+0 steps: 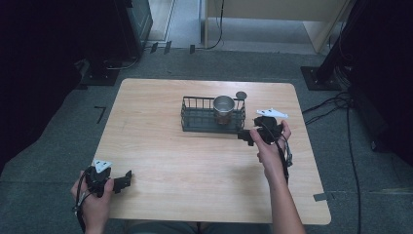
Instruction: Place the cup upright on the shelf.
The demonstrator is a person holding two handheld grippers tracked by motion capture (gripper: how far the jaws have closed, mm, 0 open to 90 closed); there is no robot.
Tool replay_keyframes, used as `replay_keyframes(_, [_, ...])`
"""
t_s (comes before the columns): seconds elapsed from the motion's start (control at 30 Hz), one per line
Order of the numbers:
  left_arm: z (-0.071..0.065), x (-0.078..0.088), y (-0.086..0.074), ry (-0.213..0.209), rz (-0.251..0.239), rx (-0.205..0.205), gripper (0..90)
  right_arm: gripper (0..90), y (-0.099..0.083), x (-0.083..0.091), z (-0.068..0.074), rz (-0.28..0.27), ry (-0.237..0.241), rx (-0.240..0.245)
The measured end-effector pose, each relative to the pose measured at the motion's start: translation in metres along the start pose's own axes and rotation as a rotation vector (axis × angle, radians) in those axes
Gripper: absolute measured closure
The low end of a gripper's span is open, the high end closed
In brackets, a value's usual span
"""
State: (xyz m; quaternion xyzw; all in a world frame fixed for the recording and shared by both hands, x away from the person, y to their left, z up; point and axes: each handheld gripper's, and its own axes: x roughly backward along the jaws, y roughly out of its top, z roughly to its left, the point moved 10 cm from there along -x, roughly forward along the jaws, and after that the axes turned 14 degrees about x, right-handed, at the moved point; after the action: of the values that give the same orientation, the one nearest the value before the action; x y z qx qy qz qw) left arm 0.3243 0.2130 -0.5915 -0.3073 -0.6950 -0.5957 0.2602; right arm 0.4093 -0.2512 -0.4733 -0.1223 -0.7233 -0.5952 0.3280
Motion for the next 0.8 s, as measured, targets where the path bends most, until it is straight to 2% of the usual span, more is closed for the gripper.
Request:
replay_keyframes(0.23, [0.0, 0.0, 0.0, 0.0, 0.0, 0.0, 0.0, 0.0, -0.019, 0.007, -0.014, 0.013, -0.034, -0.019])
replay_keyframes(0.57, [0.0, 0.0, 0.0, 0.0, 0.0, 0.0, 0.0, 0.1, -0.046, 0.011, -0.029, 0.028, -0.049, -0.057])
replay_keyframes(0.6, [0.0, 0.0, 0.0, 0.0, 0.0, 0.0, 0.0, 0.1, -0.054, 0.013, -0.033, 0.034, -0.054, -0.066])
replay_keyframes(0.8, [0.0, 0.0, 0.0, 0.0, 0.0, -0.001, 0.0, 0.2, -0.073, 0.017, -0.045, 0.05, -0.069, -0.091])
